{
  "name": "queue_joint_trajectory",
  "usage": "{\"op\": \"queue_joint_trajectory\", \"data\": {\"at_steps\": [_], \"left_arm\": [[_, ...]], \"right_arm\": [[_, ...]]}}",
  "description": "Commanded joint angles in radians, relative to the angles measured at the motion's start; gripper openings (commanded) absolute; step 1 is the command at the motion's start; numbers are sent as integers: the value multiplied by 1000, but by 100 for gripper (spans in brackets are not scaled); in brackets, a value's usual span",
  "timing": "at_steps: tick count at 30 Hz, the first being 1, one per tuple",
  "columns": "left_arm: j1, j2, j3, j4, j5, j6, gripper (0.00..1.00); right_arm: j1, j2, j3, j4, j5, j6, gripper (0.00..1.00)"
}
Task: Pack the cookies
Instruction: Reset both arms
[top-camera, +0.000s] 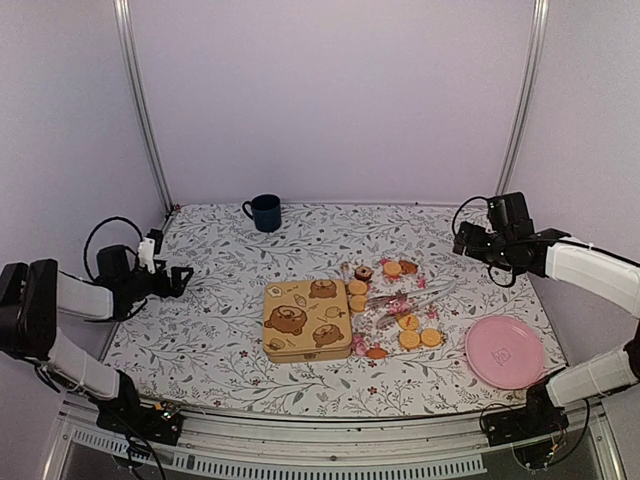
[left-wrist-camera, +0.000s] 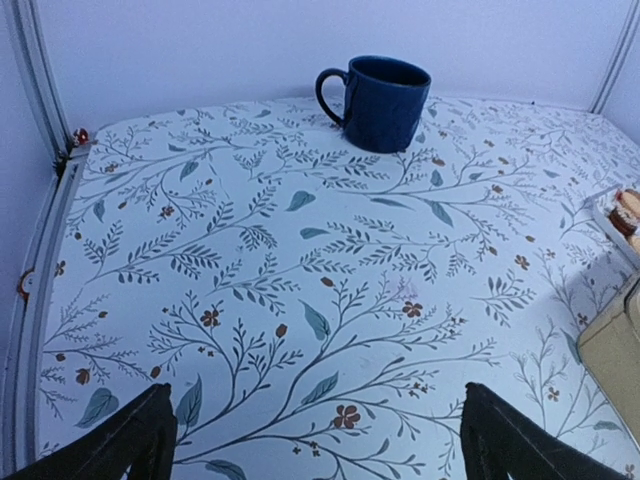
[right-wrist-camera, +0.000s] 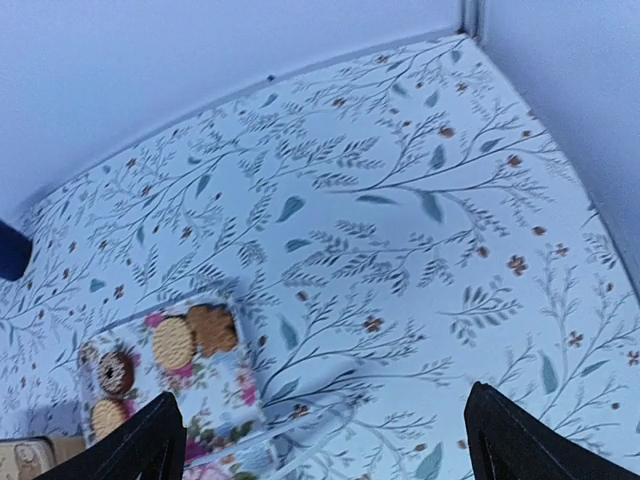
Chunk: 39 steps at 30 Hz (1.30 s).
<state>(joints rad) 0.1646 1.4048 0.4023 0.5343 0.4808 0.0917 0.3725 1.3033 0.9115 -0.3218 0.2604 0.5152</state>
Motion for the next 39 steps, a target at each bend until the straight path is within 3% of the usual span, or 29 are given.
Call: {"op": "queue_joint_trajectory", "data": {"at_steps": [1,6,8,11,13,14,16,24,28,34,39], "left_arm": [[4,-1,-93,484,-10,-89,99],[-4,112,-206,873,-27,-102,99],[-33,84,-198,784,-74,-61,99],[-70,165,-230,945,-102,-36,99],[-90,129,-194,816,-127,-8,99],[-93,155,-190,849,-125,-17,99],[-92,134,-173,768,-130,-14,99],[-89,148,-238,928,-141,-23,99],[-88,161,-321,1097,-145,-27,100],[-90,148,-278,998,-115,-12,100],[-92,178,-368,1187,-126,-13,99]], "right_arm": [[-46,-178,-278,412,202,-171,99],[-104,-275,-536,772,345,-379,99],[-139,-290,-602,878,343,-425,99],[-203,-305,-728,1118,273,-487,99],[-241,-282,-780,1253,218,-539,99],[-269,-257,-791,1298,185,-539,99],[-317,-198,-801,1379,101,-476,99],[-328,209,-734,1711,-67,-503,99],[-333,230,-663,1592,-49,-523,99],[-335,225,-656,1569,-53,-521,99],[-335,226,-674,1614,-70,-529,99]]}}
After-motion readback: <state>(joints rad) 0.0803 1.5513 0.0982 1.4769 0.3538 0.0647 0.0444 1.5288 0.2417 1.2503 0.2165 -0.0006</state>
